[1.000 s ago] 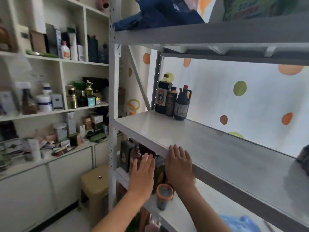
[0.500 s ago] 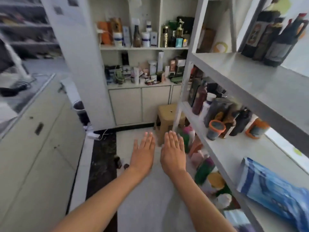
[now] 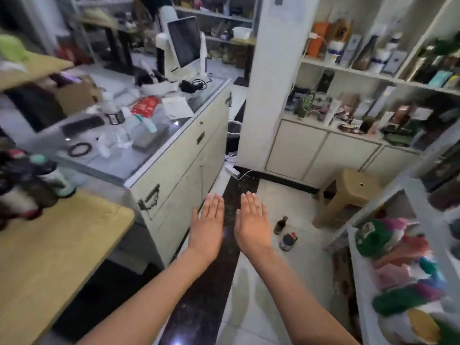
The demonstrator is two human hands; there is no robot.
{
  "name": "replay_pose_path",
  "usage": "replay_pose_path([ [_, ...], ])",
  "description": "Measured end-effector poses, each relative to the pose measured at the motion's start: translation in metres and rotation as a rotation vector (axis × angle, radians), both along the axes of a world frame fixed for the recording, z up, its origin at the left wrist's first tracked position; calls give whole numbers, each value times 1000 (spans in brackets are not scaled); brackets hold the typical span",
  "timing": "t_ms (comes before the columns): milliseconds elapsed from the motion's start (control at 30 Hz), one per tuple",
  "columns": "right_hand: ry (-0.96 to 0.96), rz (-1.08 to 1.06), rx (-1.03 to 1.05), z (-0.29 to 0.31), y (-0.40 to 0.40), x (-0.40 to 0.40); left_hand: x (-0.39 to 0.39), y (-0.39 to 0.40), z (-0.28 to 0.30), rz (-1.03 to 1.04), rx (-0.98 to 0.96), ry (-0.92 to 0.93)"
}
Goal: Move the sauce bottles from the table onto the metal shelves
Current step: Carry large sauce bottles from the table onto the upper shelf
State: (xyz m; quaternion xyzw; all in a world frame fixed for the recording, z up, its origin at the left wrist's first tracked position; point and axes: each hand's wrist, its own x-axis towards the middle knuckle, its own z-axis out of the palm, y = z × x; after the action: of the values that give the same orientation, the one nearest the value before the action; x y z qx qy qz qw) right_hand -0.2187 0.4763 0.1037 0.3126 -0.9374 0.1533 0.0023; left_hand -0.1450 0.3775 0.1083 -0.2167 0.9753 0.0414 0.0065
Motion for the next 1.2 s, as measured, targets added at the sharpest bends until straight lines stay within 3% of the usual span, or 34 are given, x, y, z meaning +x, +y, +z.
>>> replay_pose_path([
  [300, -70, 390, -47, -13, -248, 152, 185, -217, -11, 479, 91, 200],
  [633, -106, 710, -57, -10, -411, 293, 314, -356, -35, 741, 211, 365],
  [767, -101, 802, -57, -15, -444, 316, 333, -389, -44, 798, 280, 488],
  [1000, -141, 826, -73, -28, -494, 316, 360, -424, -65, 925, 382, 550],
  [1200, -352, 756, -158, -42, -555, 297, 351, -488, -67, 976, 357, 620],
])
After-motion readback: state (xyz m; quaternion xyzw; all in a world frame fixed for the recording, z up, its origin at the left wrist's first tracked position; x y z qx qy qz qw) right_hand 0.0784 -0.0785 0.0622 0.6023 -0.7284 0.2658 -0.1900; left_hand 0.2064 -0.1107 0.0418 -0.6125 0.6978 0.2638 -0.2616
